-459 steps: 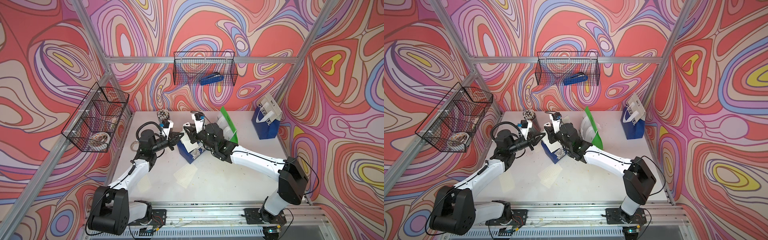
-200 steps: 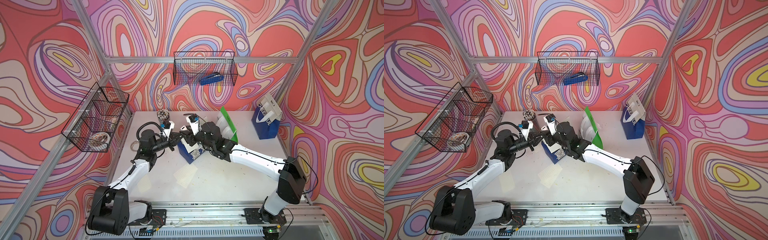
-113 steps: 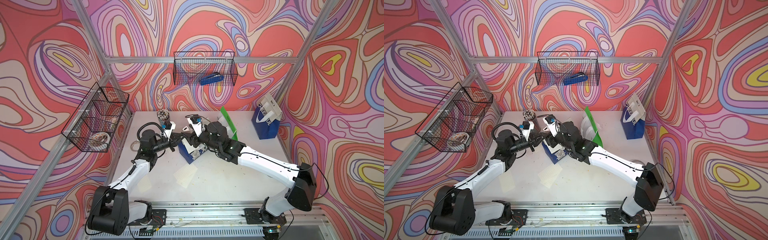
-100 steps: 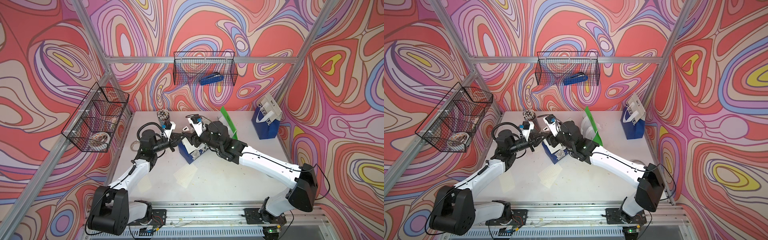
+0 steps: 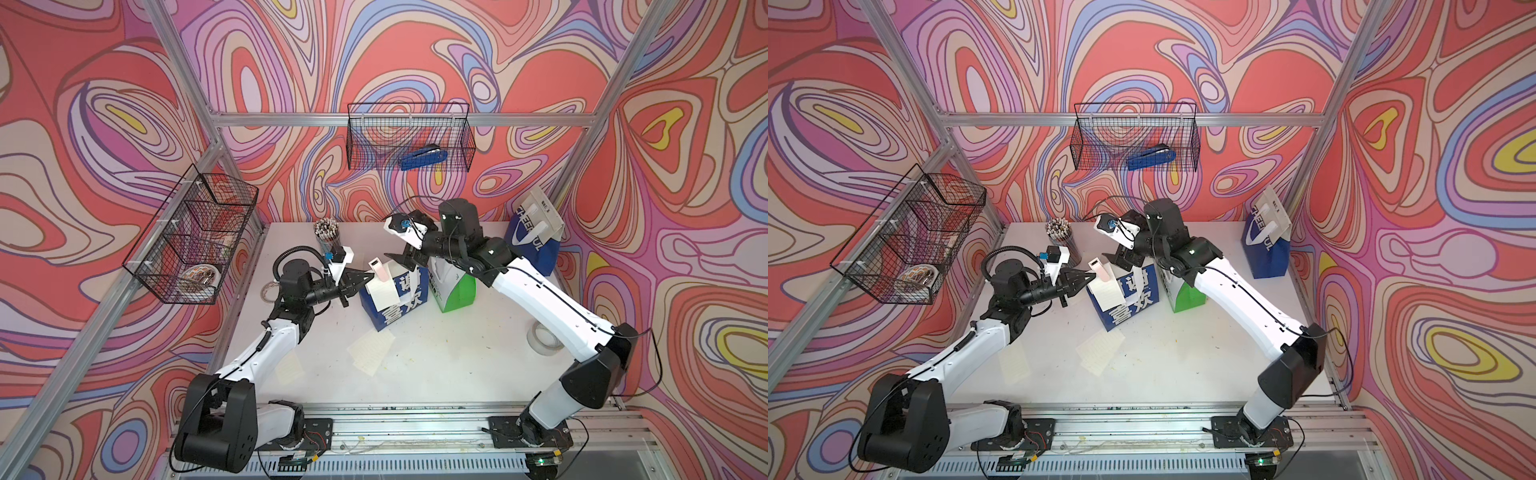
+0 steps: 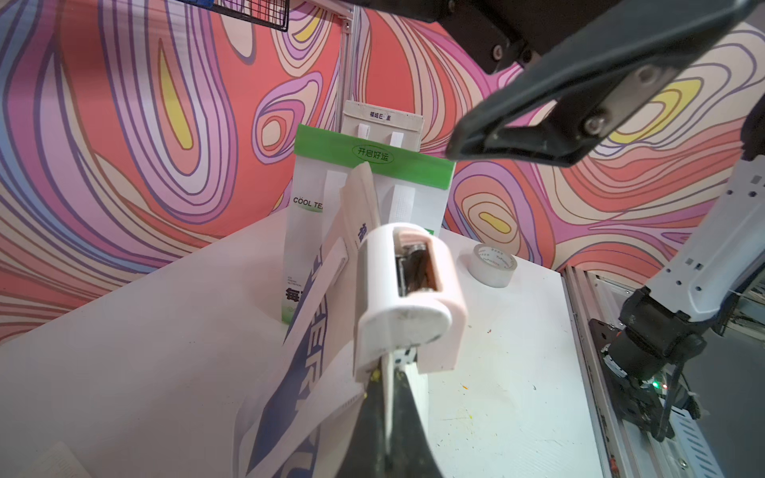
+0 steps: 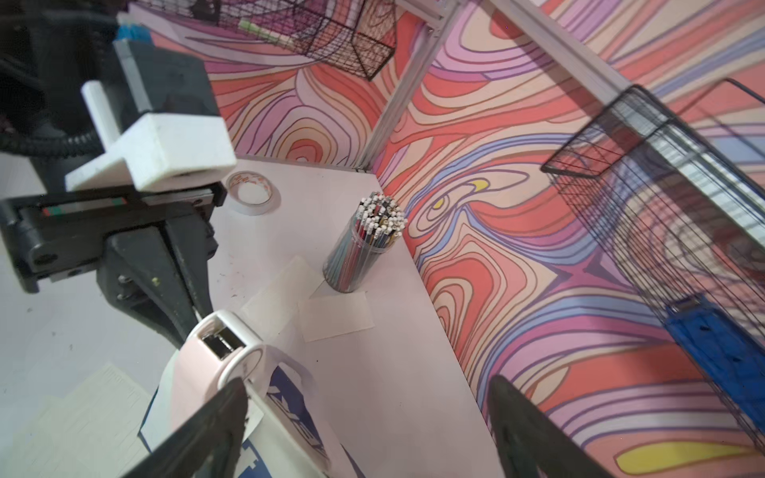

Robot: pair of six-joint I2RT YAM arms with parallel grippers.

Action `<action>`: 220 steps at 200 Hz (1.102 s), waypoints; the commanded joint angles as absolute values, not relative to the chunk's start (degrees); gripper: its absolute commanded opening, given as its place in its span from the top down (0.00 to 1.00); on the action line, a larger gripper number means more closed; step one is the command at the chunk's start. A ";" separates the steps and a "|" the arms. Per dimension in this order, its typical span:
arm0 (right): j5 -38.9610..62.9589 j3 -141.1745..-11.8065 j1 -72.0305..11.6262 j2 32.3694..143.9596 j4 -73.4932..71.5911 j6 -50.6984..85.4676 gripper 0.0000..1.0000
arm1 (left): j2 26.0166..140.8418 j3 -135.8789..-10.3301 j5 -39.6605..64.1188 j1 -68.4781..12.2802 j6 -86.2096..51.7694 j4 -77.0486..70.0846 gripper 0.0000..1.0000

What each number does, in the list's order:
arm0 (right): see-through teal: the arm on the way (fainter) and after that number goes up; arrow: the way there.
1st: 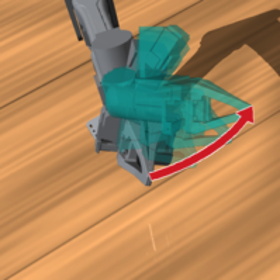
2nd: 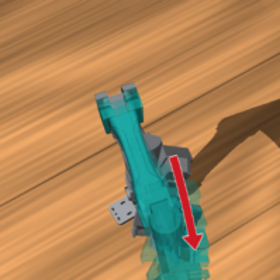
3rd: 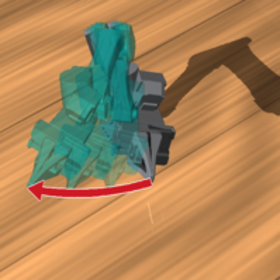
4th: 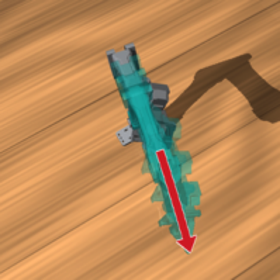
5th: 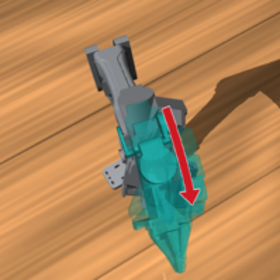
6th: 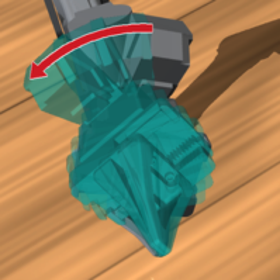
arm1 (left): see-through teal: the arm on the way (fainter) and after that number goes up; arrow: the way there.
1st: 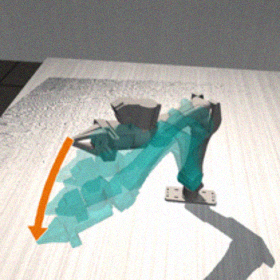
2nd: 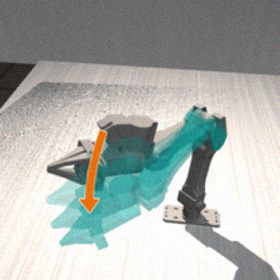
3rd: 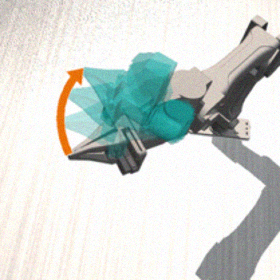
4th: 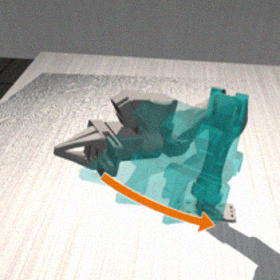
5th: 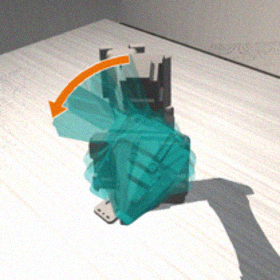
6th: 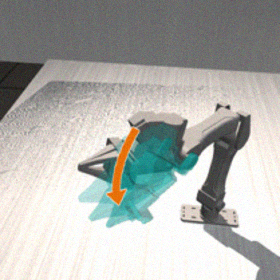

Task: Staple the receipts to the bags
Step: Staple the receipt to the takeout bag.

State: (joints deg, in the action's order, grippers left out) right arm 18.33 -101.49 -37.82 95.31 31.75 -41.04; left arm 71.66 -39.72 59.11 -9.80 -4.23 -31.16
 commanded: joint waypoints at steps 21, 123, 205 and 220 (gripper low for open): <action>30.48 -120.36 -38.05 110.29 67.17 -57.62 0.08 | 69.53 -40.42 63.51 -10.02 0.43 -34.83 1.00; 33.83 -118.22 -37.79 110.48 66.03 -58.27 0.10 | 68.92 -41.16 63.45 -10.11 2.19 -32.23 1.00; 38.28 -124.03 -37.79 115.97 69.46 -58.18 0.17 | 68.38 -40.87 64.62 -10.11 3.28 -32.21 1.00; 39.58 -124.10 -37.79 116.19 70.58 -58.76 0.22 | 68.43 -40.87 64.77 -10.11 3.32 -32.25 1.00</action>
